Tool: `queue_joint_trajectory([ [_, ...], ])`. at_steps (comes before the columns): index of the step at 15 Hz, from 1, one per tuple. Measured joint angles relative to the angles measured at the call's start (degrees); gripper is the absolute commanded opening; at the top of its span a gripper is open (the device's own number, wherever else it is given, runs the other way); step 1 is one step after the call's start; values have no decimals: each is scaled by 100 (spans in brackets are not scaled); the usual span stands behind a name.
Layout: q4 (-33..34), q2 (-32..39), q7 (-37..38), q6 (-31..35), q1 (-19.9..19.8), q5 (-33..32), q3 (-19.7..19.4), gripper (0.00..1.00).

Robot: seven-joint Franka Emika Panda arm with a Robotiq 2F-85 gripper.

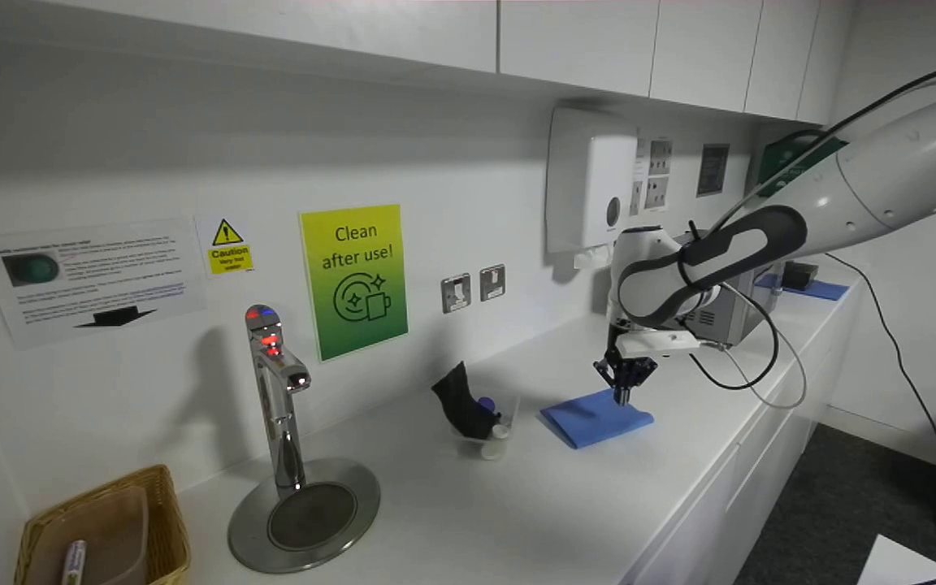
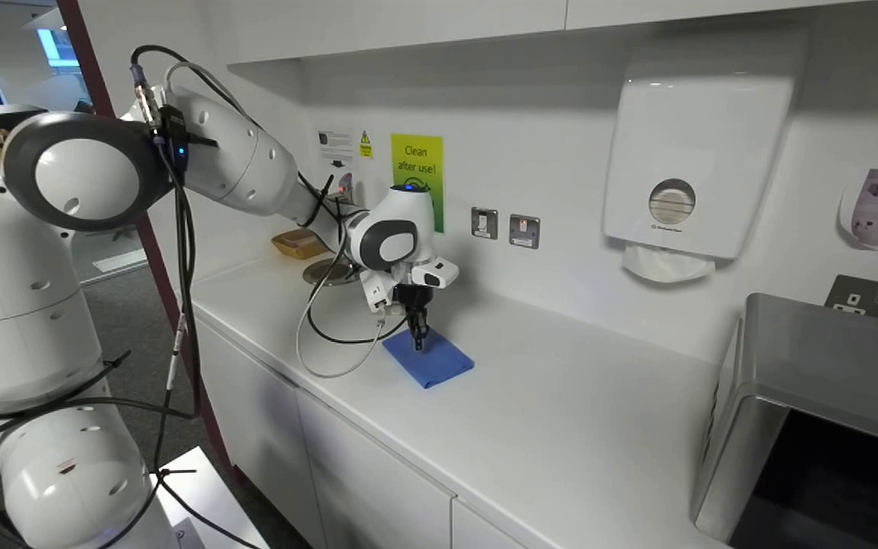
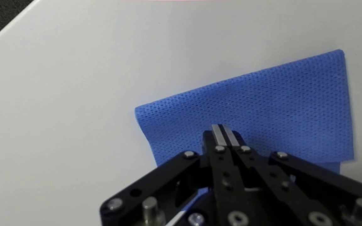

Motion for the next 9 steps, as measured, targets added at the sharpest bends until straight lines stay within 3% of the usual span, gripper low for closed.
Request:
queue_joint_trajectory([
  [9, 357, 707, 12, 370, -45, -54, -54, 0],
])
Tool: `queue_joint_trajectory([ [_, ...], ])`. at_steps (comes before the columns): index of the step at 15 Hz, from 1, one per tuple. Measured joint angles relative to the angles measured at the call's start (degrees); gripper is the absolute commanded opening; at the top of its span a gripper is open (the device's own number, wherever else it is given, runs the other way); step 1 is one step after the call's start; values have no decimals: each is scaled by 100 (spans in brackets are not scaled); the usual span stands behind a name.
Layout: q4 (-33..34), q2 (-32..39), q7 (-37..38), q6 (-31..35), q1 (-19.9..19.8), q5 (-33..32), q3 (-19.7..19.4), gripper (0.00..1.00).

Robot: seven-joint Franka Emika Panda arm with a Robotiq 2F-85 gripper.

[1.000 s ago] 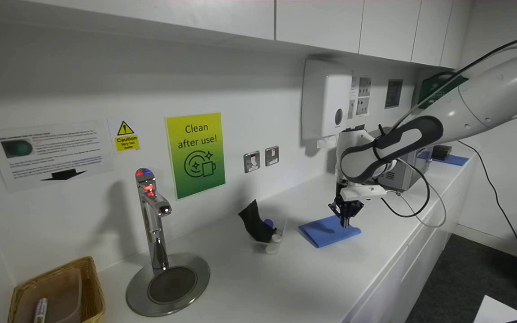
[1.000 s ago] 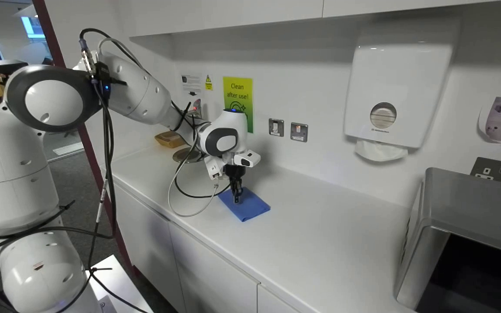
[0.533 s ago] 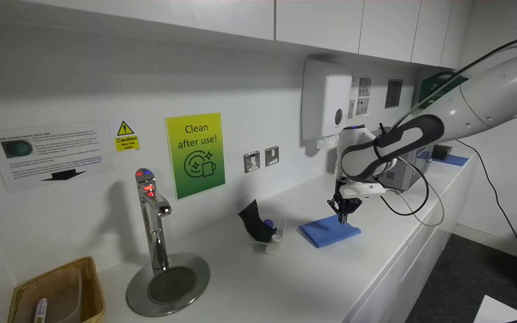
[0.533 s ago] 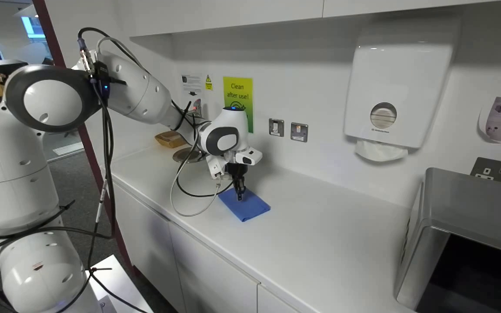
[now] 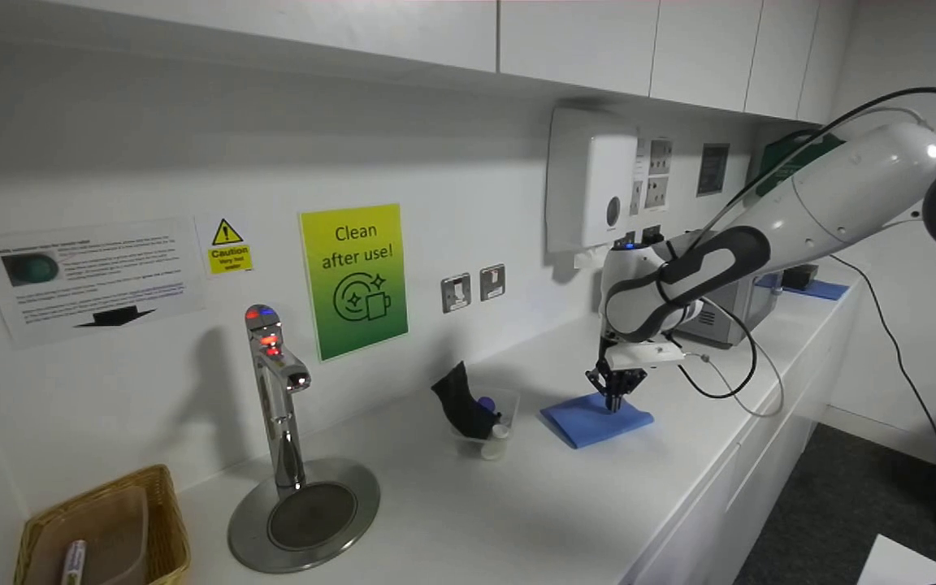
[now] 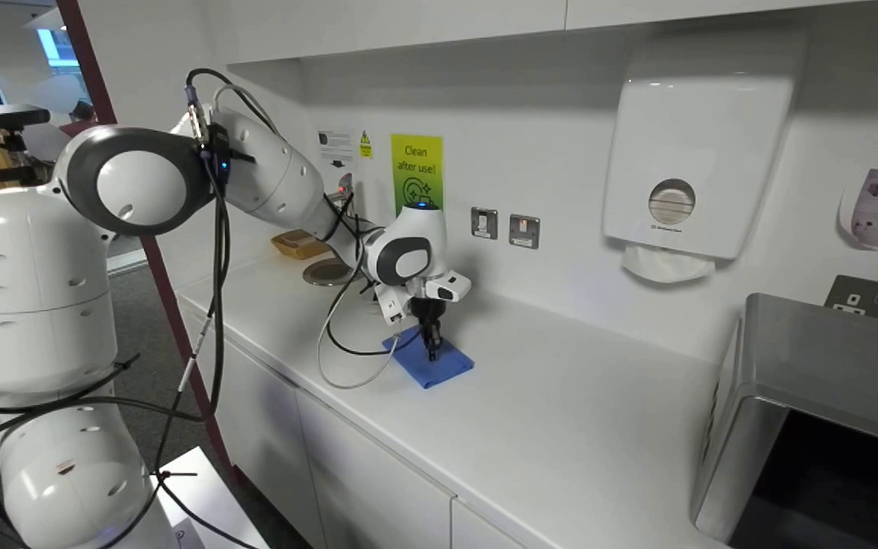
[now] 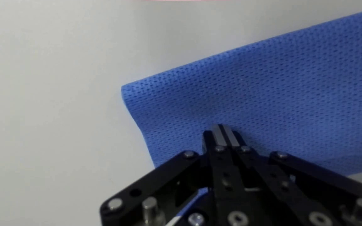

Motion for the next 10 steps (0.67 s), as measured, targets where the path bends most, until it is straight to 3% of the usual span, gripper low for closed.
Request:
queue_joint_trajectory([
  [10, 94, 178, 0, 14, 0, -122, -60, 0],
])
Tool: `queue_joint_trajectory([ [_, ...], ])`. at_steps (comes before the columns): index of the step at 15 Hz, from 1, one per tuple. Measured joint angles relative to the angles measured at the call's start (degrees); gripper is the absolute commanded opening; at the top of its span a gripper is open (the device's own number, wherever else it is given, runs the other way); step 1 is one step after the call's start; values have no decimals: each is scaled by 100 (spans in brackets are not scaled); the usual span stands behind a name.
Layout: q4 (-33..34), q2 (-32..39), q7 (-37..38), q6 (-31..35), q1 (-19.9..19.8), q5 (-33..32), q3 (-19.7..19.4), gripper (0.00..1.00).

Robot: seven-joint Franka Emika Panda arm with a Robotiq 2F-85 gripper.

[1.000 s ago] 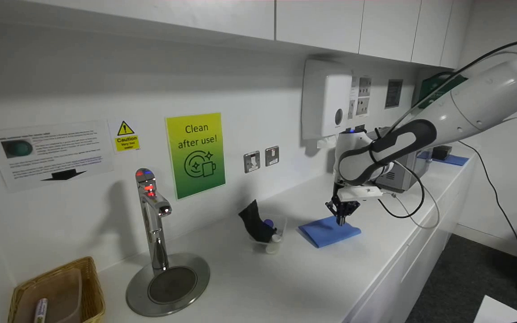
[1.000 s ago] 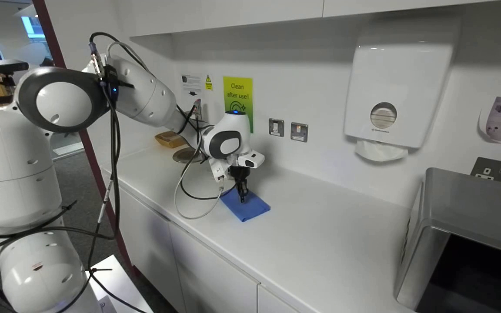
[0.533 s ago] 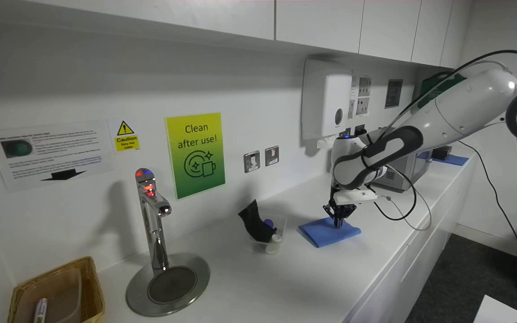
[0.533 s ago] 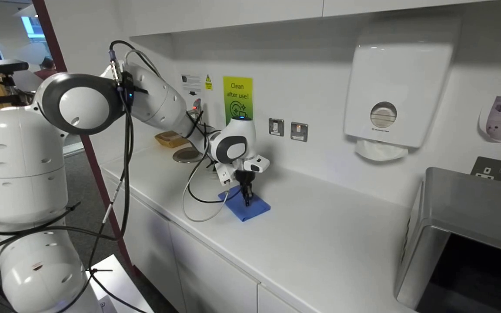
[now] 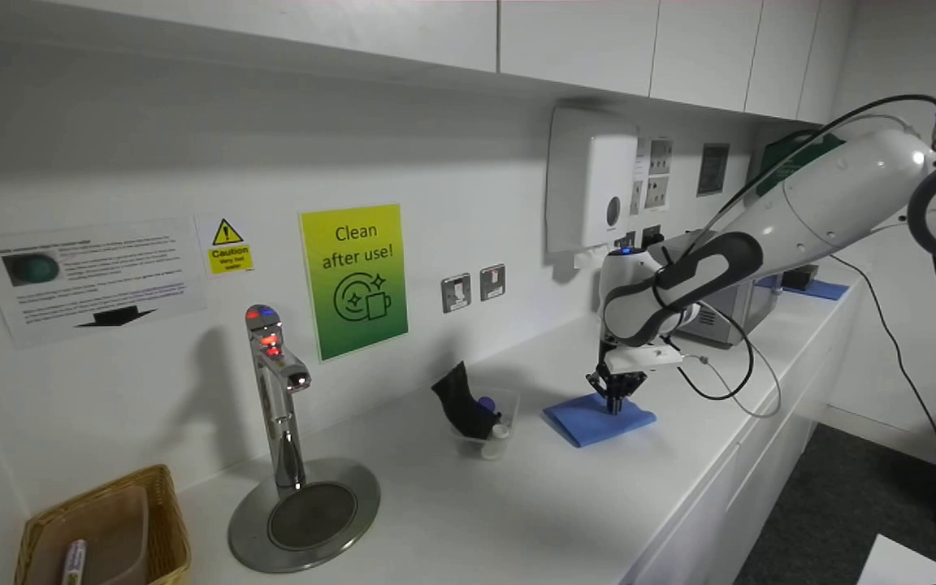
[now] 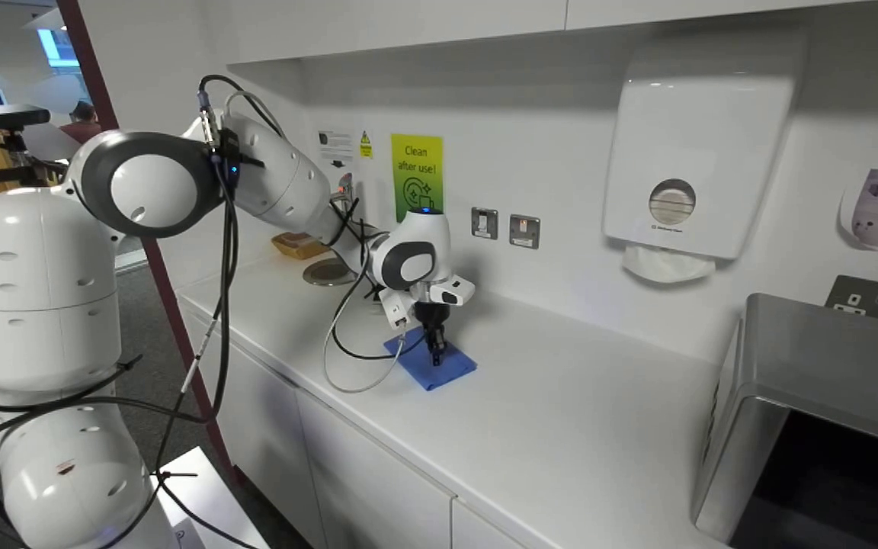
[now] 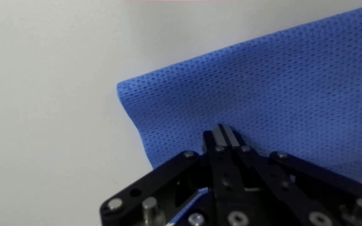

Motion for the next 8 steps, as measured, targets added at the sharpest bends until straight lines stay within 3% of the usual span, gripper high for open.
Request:
queue_joint_trajectory([
  [8, -241, -159, -3, 0, -187, -70, -327, 0],
])
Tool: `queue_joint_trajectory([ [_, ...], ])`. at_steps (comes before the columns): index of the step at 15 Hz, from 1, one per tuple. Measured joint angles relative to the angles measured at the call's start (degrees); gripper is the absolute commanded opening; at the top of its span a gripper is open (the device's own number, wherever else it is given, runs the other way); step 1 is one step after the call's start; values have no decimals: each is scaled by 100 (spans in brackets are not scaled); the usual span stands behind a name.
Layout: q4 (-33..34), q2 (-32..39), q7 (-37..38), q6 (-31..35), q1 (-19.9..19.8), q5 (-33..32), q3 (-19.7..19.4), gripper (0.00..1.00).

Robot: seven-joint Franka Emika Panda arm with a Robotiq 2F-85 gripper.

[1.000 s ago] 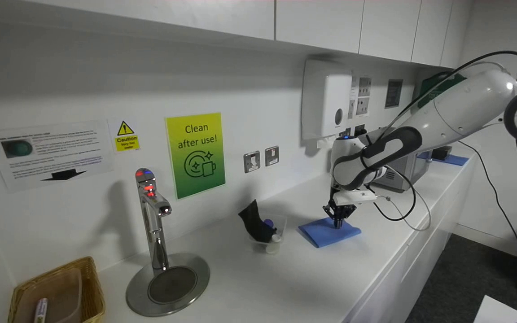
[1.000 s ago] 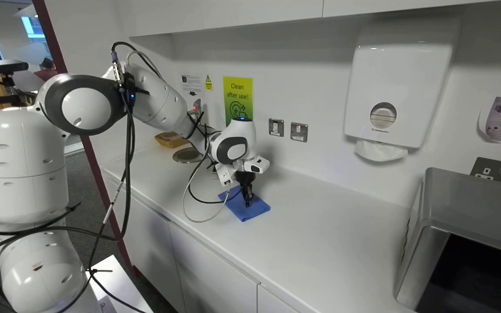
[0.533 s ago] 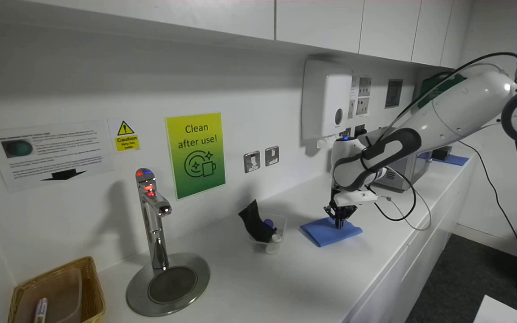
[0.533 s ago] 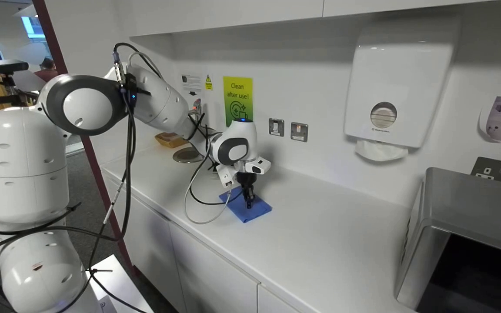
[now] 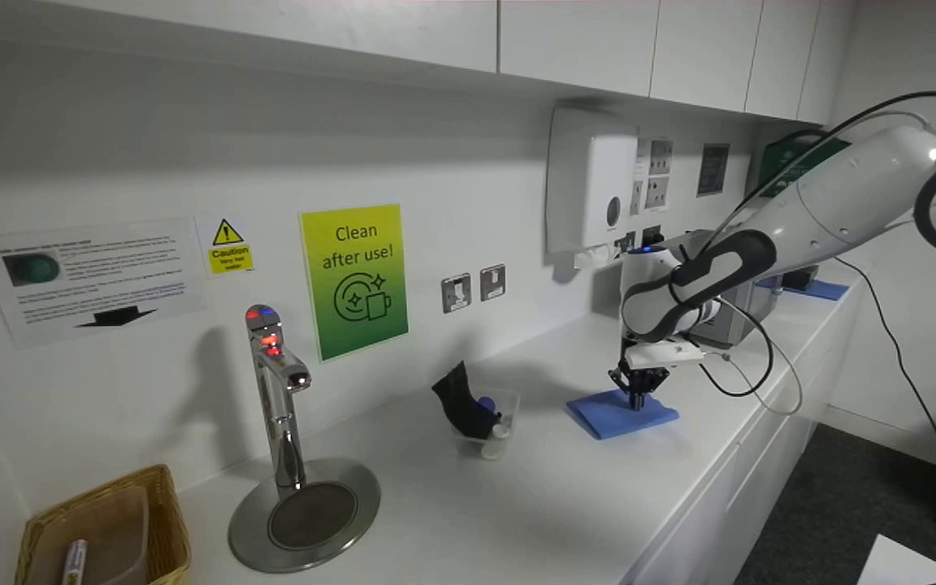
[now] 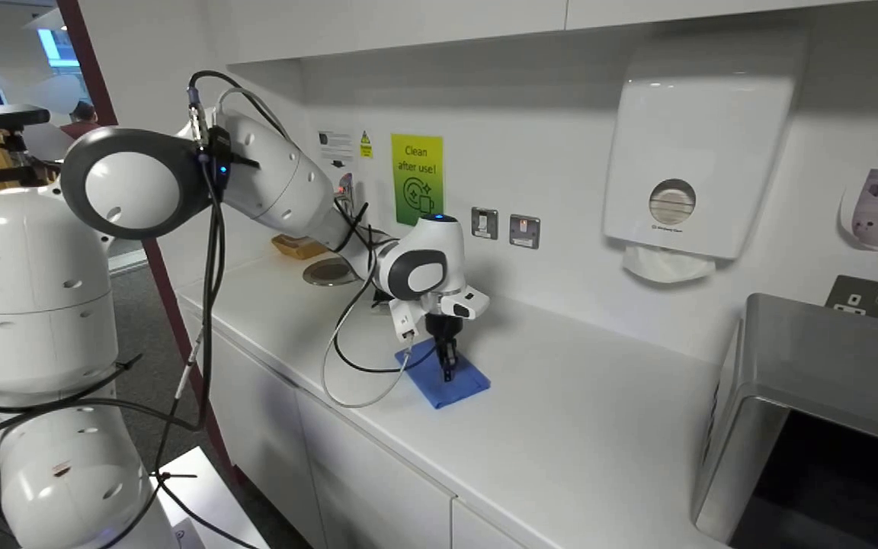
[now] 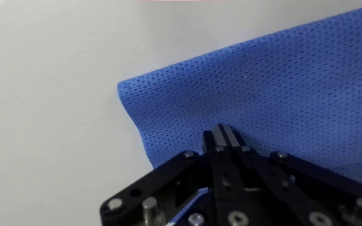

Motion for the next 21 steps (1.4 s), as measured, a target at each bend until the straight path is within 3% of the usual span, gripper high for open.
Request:
queue_joint_trajectory([
  [12, -265, -155, 0, -1, -1158, 528, -865, 0],
  [21, 708, 579, 402, 2, -1555, 959, -1184, 0],
])
